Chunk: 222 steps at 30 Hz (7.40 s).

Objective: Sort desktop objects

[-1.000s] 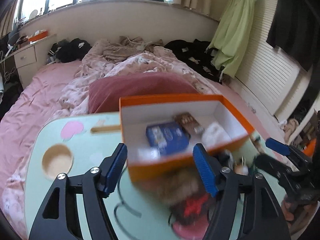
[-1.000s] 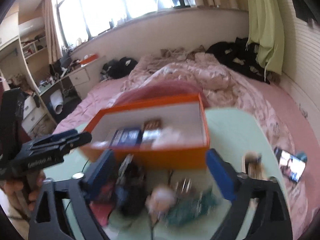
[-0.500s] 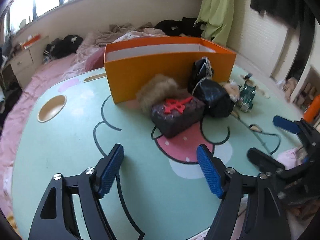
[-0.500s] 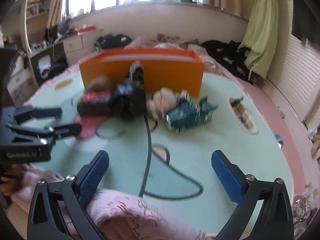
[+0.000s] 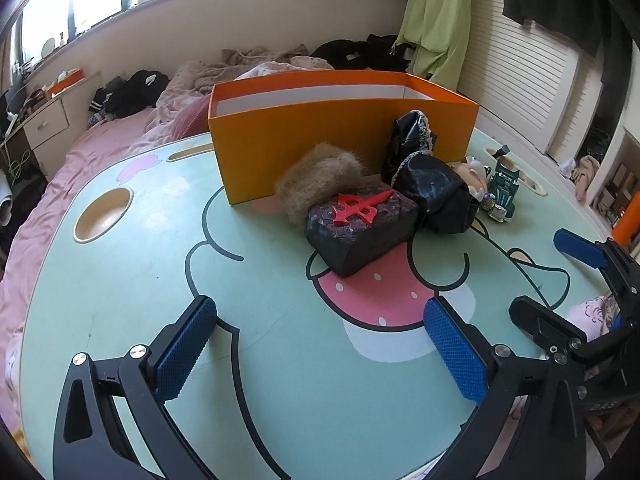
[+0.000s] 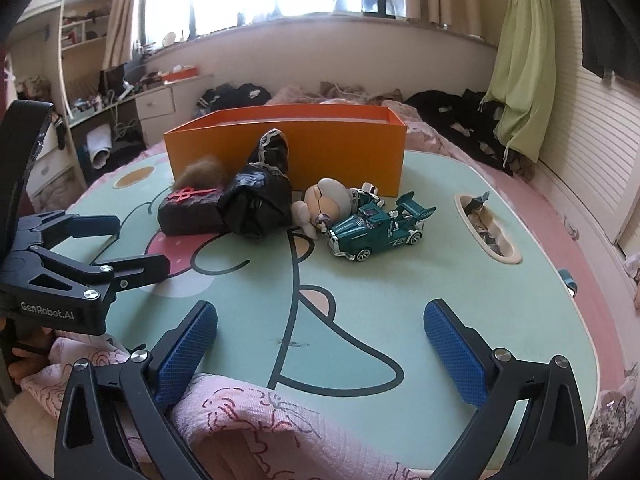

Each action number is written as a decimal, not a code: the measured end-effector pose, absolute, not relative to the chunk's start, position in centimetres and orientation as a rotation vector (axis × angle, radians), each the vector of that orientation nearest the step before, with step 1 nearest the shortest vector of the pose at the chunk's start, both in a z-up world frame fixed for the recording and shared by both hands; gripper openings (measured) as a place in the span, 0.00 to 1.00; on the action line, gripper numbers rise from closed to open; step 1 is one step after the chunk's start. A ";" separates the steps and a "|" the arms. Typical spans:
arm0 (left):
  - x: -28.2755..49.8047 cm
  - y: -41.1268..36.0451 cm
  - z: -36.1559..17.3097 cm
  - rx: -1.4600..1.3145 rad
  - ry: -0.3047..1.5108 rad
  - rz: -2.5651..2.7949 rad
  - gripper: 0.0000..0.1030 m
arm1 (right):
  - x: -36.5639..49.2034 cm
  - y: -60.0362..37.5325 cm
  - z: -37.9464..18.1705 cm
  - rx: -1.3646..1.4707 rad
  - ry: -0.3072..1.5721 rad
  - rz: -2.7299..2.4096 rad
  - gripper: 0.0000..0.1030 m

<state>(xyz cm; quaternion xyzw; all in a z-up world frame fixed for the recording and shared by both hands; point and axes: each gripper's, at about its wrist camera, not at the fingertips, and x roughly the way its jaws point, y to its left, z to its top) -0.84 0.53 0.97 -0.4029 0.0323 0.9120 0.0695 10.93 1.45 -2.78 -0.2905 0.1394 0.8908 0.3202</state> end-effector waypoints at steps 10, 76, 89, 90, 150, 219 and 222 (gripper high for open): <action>-0.8 0.6 1.0 -1.212 0.098 2.745 1.00 | 10.9 1.4 -2.8 -0.763 0.367 2.337 1.00; 1.6 0.4 4.3 -1.084 0.109 2.690 0.65 | 10.9 2.1 2.2 -0.578 0.522 2.401 1.00; 1.4 2.0 2.8 -1.126 0.146 2.617 0.65 | 3.0 5.7 0.9 -0.858 1.052 2.479 0.34; 1.4 2.0 2.7 -1.131 0.151 2.614 0.65 | 2.8 5.6 0.7 -0.876 1.060 2.481 0.33; -1.1 0.5 1.3 -1.231 0.100 2.770 1.00 | 9.2 3.4 -3.1 -0.743 0.379 2.263 1.00; -2.5 1.5 2.3 -1.250 0.076 2.729 1.00 | 8.9 2.7 -2.8 -0.718 0.372 2.260 1.00; -4.4 1.8 3.2 -1.227 0.083 2.759 0.95 | 8.9 2.8 -2.6 -0.708 0.380 2.266 1.00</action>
